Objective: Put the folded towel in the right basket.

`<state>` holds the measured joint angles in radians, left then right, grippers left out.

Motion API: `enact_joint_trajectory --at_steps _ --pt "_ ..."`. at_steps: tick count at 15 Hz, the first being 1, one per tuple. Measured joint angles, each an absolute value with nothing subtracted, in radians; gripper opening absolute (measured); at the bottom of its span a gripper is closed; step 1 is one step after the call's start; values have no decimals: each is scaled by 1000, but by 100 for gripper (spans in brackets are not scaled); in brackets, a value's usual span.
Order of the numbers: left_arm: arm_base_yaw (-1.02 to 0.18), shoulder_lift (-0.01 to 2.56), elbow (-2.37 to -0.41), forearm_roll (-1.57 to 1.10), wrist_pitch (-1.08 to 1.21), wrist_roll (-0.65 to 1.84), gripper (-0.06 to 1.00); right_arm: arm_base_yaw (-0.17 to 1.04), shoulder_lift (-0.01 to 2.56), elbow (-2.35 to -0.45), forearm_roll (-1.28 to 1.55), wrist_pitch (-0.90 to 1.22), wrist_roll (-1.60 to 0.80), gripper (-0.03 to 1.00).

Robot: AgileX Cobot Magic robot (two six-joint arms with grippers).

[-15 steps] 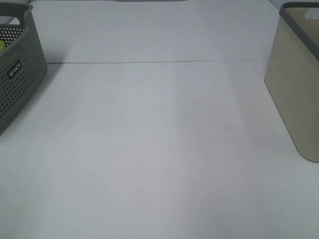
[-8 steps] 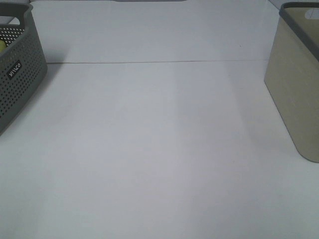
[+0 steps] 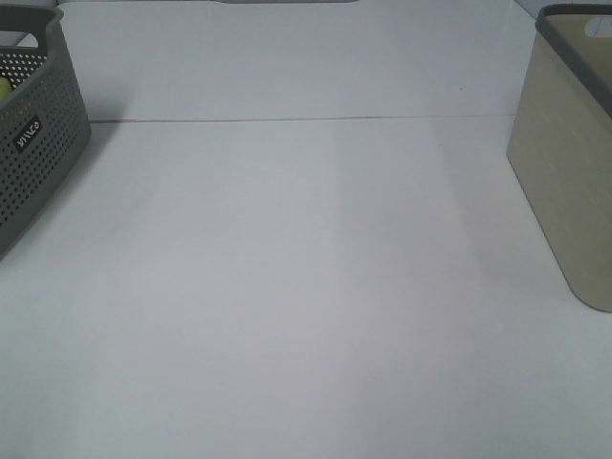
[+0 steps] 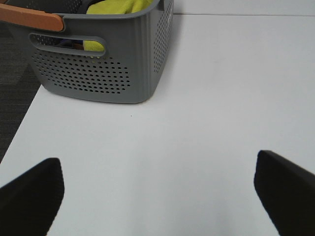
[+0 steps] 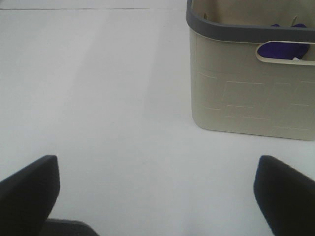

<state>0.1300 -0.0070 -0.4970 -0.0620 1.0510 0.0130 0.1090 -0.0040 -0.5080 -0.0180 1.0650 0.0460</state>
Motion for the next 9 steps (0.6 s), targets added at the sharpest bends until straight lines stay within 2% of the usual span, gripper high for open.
enact_joint_trajectory --at_steps 9 --pt "130 -7 -497 -62 1051 13 99 109 -4 -504 -14 1058 46 98"
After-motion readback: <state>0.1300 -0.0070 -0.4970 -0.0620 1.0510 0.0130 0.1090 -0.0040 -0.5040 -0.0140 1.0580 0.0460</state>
